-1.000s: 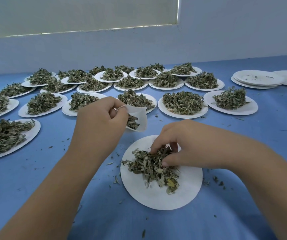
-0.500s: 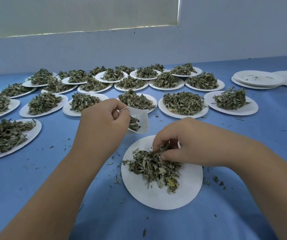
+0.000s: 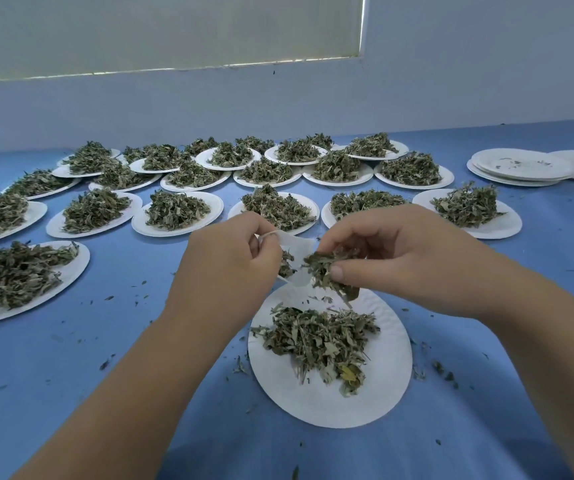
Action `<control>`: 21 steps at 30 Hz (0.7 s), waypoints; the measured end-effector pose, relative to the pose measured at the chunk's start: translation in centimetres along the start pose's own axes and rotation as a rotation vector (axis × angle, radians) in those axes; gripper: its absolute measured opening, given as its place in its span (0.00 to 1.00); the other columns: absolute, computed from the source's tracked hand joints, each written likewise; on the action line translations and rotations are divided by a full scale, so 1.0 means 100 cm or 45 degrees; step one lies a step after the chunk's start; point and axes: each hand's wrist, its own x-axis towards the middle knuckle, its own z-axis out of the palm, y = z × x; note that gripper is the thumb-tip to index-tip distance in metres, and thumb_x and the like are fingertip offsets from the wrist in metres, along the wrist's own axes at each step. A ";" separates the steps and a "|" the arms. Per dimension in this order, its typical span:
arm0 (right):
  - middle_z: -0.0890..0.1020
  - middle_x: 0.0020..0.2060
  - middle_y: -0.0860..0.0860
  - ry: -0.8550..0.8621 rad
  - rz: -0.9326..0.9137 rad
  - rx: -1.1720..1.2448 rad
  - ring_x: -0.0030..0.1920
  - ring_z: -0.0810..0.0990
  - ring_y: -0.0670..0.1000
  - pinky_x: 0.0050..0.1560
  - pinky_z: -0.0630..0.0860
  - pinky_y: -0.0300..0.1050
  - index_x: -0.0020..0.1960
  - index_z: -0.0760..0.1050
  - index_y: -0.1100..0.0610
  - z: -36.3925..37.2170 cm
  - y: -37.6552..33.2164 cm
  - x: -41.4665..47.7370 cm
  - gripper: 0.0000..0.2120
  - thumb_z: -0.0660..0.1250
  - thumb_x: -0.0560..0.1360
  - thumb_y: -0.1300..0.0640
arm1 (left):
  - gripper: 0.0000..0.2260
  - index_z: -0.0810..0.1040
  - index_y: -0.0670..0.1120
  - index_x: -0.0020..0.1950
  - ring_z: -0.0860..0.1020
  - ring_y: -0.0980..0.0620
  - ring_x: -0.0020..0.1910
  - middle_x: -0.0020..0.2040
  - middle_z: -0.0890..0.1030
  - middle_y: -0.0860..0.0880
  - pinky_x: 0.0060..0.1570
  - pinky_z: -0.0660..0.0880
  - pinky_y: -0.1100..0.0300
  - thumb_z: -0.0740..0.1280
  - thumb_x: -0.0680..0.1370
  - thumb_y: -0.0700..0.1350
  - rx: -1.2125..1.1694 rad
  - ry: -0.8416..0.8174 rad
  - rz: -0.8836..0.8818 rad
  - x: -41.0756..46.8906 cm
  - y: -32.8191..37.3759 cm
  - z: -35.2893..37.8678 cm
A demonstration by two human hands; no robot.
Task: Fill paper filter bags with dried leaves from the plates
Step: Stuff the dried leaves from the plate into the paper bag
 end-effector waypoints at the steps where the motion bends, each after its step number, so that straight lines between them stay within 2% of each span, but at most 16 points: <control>1: 0.82 0.37 0.46 0.028 -0.008 0.017 0.39 0.81 0.46 0.44 0.79 0.43 0.47 0.81 0.46 0.001 0.000 0.000 0.05 0.72 0.71 0.53 | 0.10 0.77 0.52 0.36 0.67 0.54 0.27 0.27 0.71 0.56 0.28 0.66 0.60 0.66 0.77 0.43 0.005 0.000 0.011 -0.001 0.000 0.001; 3: 0.83 0.37 0.46 0.091 -0.015 -0.004 0.39 0.81 0.46 0.44 0.79 0.41 0.47 0.81 0.46 0.003 0.000 0.001 0.06 0.72 0.71 0.54 | 0.09 0.77 0.52 0.36 0.68 0.55 0.27 0.27 0.71 0.56 0.28 0.66 0.60 0.66 0.77 0.43 0.019 -0.001 0.032 -0.002 0.001 0.002; 6: 0.82 0.35 0.43 0.173 0.005 -0.079 0.36 0.79 0.41 0.39 0.75 0.32 0.45 0.81 0.44 0.010 0.000 0.003 0.06 0.73 0.71 0.55 | 0.09 0.76 0.52 0.36 0.67 0.54 0.26 0.25 0.69 0.53 0.28 0.66 0.58 0.66 0.77 0.43 0.028 -0.009 0.060 -0.003 0.001 0.005; 9: 0.82 0.33 0.43 0.216 0.057 -0.203 0.33 0.78 0.40 0.36 0.73 0.30 0.45 0.81 0.42 0.019 0.000 0.004 0.07 0.73 0.71 0.54 | 0.08 0.77 0.52 0.37 0.68 0.53 0.27 0.26 0.71 0.53 0.29 0.66 0.59 0.65 0.76 0.43 0.018 -0.024 0.076 -0.005 0.003 0.007; 11: 0.81 0.33 0.42 0.230 0.087 -0.295 0.35 0.78 0.41 0.37 0.74 0.32 0.46 0.81 0.42 0.024 -0.001 0.005 0.07 0.72 0.72 0.54 | 0.07 0.77 0.52 0.38 0.68 0.53 0.27 0.27 0.71 0.54 0.28 0.66 0.59 0.65 0.75 0.44 0.009 -0.045 0.073 -0.006 0.004 0.008; 16: 0.78 0.37 0.42 0.295 0.150 -0.482 0.36 0.77 0.43 0.41 0.77 0.46 0.51 0.77 0.44 0.033 -0.003 0.006 0.10 0.72 0.71 0.51 | 0.07 0.78 0.52 0.38 0.68 0.53 0.27 0.24 0.68 0.52 0.28 0.66 0.58 0.66 0.76 0.45 0.015 -0.074 0.089 -0.008 0.006 0.011; 21: 0.77 0.35 0.43 0.358 0.147 -0.524 0.34 0.73 0.41 0.37 0.75 0.43 0.44 0.74 0.48 0.038 -0.003 0.005 0.10 0.75 0.69 0.49 | 0.07 0.77 0.52 0.37 0.67 0.54 0.25 0.24 0.69 0.52 0.27 0.65 0.62 0.66 0.75 0.45 -0.031 -0.112 0.043 -0.009 0.007 0.013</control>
